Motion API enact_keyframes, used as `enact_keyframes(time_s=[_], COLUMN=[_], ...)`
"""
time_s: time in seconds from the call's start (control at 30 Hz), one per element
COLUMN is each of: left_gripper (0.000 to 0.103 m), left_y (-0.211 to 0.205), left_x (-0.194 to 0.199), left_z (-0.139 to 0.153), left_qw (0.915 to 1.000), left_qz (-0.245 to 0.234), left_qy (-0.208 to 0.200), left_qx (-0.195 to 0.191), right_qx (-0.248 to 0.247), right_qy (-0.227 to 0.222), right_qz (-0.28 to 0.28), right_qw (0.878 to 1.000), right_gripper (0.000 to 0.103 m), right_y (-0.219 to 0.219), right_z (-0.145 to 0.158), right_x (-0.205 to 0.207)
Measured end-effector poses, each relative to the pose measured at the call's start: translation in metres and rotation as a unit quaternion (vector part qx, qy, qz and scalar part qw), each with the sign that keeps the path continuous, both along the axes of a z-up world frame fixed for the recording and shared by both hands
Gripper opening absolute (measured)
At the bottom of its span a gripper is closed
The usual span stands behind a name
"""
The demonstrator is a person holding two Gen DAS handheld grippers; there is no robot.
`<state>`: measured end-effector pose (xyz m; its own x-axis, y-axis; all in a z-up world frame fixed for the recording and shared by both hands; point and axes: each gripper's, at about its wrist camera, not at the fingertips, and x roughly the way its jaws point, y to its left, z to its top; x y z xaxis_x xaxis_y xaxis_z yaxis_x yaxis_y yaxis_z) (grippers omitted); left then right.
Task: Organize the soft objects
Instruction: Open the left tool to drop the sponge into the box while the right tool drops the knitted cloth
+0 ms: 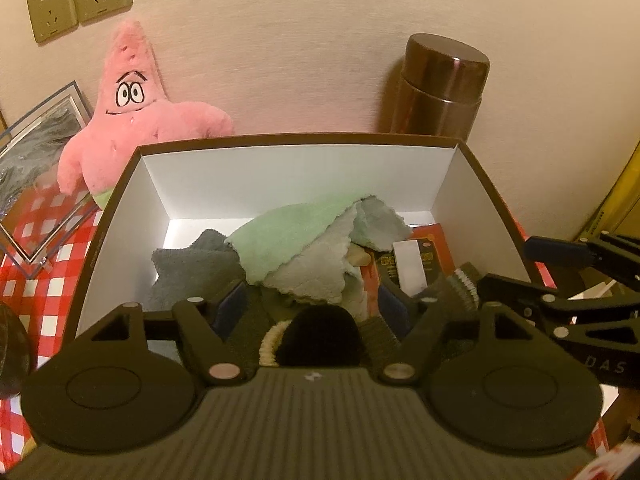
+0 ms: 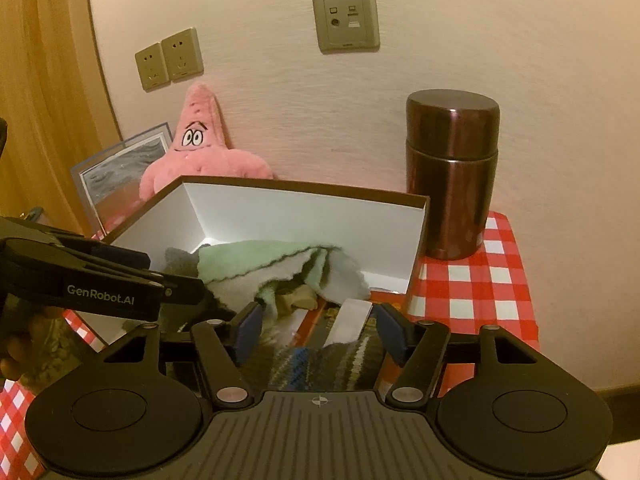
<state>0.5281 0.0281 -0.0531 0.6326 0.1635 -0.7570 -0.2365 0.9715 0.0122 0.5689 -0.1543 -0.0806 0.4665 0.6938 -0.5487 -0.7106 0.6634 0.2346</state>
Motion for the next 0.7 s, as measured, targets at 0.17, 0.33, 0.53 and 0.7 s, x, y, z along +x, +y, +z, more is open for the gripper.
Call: enact_keyframes(time_s=[0.17,0.33,0.53,0.7], left_gripper=[0.07,0.07,0.071,0.072], left_y=[0.001,0.002,0.0,-0.006], left_x=[-0.002,-0.009,-0.024,-0.046], left_z=[-0.001,0.003,0.014,0.029], left_qw=[1.0,1.0,0.9998,0.9994], left_qz=[0.004,0.009,0.019,0.027], left_qy=[0.003,0.001,-0.005,-0.018], left_qx=[0.002,0.003,0.004,-0.008], right_qx=[0.001,0.006,0.02,0.042], right_qy=[0.002,0.004,0.008,0.014], right_qz=[0.003,0.004,0.002,-0.004], right_qw=[1.0,1.0,1.0,0.999], right_gripper=[0.066,0.068,0.072,0.076], right_y=[0.001,0.001,-0.005,-0.019], right_z=[0.0,0.002,0.01,0.021], right_x=[-0.002,-0.007,-0.017,-0.031])
